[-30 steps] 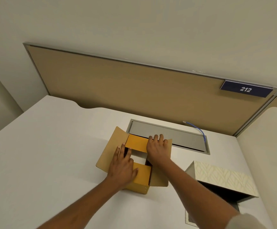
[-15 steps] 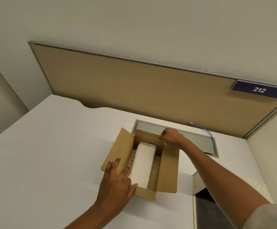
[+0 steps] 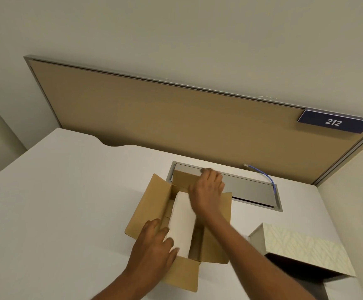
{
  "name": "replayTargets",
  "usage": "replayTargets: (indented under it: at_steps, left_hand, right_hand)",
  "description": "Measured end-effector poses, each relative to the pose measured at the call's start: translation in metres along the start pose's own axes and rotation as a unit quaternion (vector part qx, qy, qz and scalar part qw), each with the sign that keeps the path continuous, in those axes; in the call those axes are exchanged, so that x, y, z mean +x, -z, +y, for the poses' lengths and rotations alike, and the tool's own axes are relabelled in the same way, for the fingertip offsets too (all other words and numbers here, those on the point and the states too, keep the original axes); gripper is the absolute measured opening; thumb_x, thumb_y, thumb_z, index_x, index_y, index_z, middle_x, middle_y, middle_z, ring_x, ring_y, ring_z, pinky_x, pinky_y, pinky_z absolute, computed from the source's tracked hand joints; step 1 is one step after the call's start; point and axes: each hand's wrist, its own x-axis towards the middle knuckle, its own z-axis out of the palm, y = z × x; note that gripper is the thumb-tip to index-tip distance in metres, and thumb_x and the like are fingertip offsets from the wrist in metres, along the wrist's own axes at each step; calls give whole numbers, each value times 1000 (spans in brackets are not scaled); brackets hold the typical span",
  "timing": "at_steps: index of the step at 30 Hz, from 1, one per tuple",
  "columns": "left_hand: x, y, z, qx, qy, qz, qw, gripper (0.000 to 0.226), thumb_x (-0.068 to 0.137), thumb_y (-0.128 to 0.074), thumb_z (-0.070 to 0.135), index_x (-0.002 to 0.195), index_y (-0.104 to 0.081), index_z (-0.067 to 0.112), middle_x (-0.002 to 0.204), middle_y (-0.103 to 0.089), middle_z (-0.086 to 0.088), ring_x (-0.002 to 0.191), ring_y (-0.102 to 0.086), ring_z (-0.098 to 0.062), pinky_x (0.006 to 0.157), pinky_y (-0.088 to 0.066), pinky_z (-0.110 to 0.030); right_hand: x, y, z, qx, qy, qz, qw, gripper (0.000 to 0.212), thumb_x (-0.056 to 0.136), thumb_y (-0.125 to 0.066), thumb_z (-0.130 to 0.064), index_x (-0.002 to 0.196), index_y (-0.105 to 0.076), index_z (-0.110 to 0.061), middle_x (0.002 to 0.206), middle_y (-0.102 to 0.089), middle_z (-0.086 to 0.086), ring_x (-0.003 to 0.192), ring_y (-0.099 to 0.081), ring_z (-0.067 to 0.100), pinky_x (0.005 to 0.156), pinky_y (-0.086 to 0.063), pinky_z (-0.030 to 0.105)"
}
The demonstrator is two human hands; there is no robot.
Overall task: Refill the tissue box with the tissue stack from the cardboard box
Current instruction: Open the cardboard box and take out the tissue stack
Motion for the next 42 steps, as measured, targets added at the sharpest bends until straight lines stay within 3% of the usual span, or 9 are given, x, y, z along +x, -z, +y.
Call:
replayTargets:
  at_steps: [2, 6, 11, 16, 22, 26, 32, 37, 42]
  left_hand:
    - [21, 7, 4, -55, 31, 20, 998, 17, 80, -69, 39, 88, -74, 25, 94, -75, 8, 87, -66, -11, 77, -52, -23]
    - [58, -13, 9, -173, 167, -62, 969, 34, 99, -46, 25, 132, -49, 21, 130, -60, 3, 112, -59, -12, 95, -46, -21]
    - [90, -45, 6, -210, 275, -189, 919, 42, 100, -37, 11, 140, -29, 3, 132, -54, -14, 115, -57, -24, 93, -48, -29]
    - [112, -59, 1, -329, 415, -224, 818, 42, 102, -27, 10, 141, -26, -5, 140, -47, -19, 125, -50, -28, 104, -42, -31]
    - [113, -67, -1, -437, 408, -218, 772, 42, 98, -37, 9, 137, -35, -9, 141, -44, -29, 129, -46, -39, 108, -40, -44]
    - [115, -63, -3, -455, 410, -245, 751, 39, 101, -38, 14, 137, -39, -1, 139, -48, -23, 126, -48, -35, 108, -40, -40]
    - [110, -60, -13, -539, 406, -230, 701, 29, 98, -45, 16, 124, -53, 6, 123, -60, -18, 109, -58, -32, 98, -49, -42]
    - [114, -54, -14, -574, 403, -242, 671, 20, 97, -51, 23, 112, -56, 11, 97, -64, -8, 89, -62, -25, 78, -54, -37]
    - [114, -50, -19, -582, 382, -252, 672, 27, 93, -59, 27, 115, -53, 13, 106, -63, -8, 98, -62, -25, 91, -53, -39]
  right_hand:
    - [-27, -3, -11, 57, 8, -35, 998, 21, 79, -62, -14, 100, -59, -13, 100, -59, 7, 85, -51, 22, 69, -42, 31]
    - [-56, -21, -14, 202, -186, -135, 952, 20, 90, -59, -19, 106, -64, -10, 111, -66, 9, 94, -62, 20, 67, -44, 22]
    - [-49, -43, -14, 159, -335, -237, 898, 63, 81, -69, -31, 125, -38, 2, 127, -53, 20, 115, -54, 33, 90, -47, 35]
    - [-41, -58, -5, 264, -437, -265, 818, 68, 81, -70, -27, 128, -32, 5, 130, -50, 22, 116, -52, 37, 92, -48, 39]
    - [-30, -65, 0, 290, -475, -293, 777, 74, 76, -74, -29, 132, -35, 0, 131, -49, 16, 118, -50, 33, 96, -48, 44]
    - [-23, -66, -1, 298, -511, -304, 747, 78, 71, -77, -30, 131, -36, -3, 128, -50, 15, 115, -51, 33, 93, -49, 42]
    - [-16, -62, 2, 310, -532, -309, 725, 64, 73, -75, -20, 126, -42, -3, 118, -55, 13, 103, -54, 28, 76, -44, 36]
    - [-10, -56, 8, 307, -506, -369, 717, 64, 82, -72, -21, 131, -39, 2, 129, -51, 15, 115, -54, 28, 96, -48, 38]
    - [-8, -42, 13, 369, -494, -401, 678, 53, 89, -63, -14, 133, -39, 2, 139, -46, 19, 124, -48, 33, 107, -39, 46]
